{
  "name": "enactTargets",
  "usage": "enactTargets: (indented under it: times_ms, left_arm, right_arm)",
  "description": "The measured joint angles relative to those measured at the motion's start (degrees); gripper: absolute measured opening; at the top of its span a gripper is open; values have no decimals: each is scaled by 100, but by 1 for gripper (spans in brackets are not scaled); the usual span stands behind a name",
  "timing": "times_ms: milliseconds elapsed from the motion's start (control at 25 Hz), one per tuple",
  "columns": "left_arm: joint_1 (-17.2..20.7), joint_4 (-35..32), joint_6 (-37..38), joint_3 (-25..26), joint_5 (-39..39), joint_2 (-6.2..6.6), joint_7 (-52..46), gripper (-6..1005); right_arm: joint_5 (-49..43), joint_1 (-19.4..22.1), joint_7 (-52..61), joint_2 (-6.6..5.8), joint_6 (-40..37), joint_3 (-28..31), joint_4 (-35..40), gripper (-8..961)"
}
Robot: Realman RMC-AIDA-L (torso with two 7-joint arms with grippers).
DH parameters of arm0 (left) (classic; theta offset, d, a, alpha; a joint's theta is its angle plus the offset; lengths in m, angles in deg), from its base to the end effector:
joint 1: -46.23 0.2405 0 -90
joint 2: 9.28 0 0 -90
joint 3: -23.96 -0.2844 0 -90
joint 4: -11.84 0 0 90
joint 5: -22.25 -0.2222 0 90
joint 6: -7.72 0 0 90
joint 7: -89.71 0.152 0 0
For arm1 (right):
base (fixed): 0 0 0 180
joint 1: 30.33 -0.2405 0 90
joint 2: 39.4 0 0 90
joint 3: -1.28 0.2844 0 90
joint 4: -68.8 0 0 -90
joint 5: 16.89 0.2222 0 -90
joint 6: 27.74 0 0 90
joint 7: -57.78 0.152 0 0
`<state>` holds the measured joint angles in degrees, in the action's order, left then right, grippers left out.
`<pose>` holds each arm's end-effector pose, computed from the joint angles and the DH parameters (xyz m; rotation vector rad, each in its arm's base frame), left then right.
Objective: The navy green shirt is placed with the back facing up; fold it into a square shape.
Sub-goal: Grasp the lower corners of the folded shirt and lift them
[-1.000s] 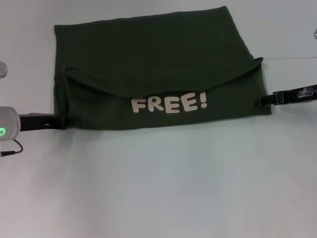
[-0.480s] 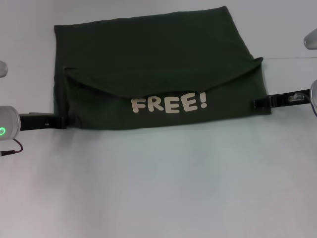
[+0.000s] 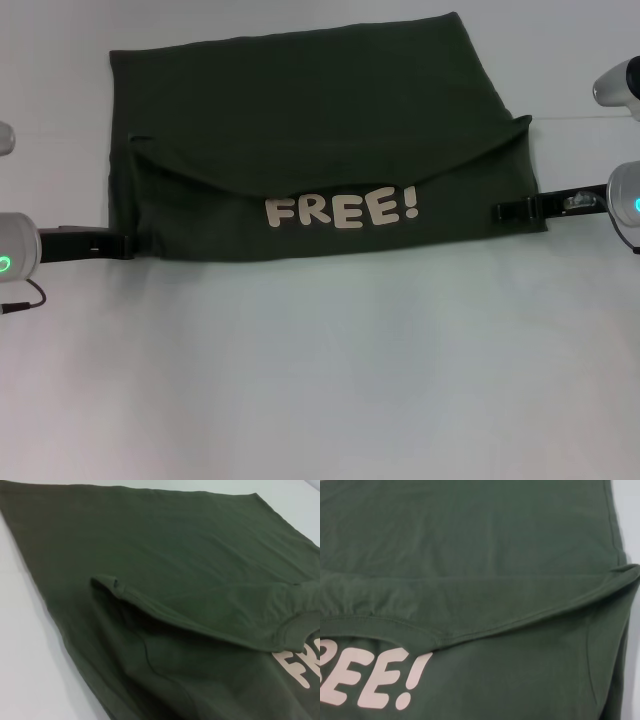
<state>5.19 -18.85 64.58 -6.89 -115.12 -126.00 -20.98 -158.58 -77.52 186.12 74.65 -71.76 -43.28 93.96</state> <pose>-0.3337 0.4398 -0.0087 -2.1968 -1.2440 -0.2523 0.3167 0.4786 -0.0111 -2.0746 1.2692 0.0665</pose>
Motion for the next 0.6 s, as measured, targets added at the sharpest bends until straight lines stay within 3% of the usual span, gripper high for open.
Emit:
enactTargets:
  times_ms: [600]
  left_arm:
    - [-17,1,0,0,3,0,21,34]
  right_arm:
    - [-31,29,45,-56,25,0,-89,666]
